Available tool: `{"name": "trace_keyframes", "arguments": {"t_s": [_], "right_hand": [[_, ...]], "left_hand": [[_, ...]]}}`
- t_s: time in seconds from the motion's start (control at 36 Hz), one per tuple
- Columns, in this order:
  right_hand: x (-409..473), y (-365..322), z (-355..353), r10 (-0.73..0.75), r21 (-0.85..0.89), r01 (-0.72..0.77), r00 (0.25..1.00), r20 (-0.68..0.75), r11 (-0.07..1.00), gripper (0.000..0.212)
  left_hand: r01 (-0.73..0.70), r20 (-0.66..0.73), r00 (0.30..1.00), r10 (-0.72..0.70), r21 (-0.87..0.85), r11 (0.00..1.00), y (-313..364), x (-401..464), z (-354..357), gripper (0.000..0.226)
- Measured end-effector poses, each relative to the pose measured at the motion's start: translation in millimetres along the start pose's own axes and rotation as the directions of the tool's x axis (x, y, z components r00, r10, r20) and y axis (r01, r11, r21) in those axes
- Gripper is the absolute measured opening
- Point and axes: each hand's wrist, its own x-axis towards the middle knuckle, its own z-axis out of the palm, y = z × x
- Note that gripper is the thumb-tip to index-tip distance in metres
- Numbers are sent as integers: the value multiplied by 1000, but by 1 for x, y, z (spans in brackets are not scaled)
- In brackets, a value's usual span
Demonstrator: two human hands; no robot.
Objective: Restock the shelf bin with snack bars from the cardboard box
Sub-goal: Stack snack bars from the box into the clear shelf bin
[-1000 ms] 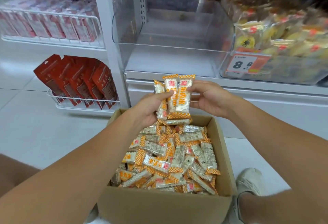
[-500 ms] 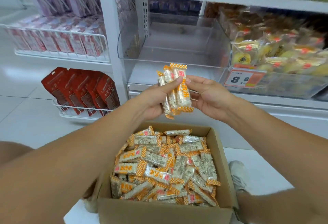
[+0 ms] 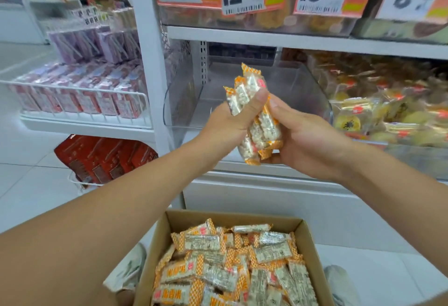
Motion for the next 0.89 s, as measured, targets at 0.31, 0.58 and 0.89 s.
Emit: {"name": "trace_keyframes", "arguments": {"t_s": [0.31,0.58,0.89], "right_hand": [[108,-26,-41,12,-294,-92,965,-264,951,46],[266,23,-69,-40,-989,-51,998,-57,139,60],[290,35,-94,-180,-996,74,982,65,43,64]], "left_hand": [[-264,221,957,186,930,256,-31,33,-100,42],[-252,243,962,127,965,66,-44,35,-99,67],[-273,257,951,172,959,75,-50,44,-104,76]]}}
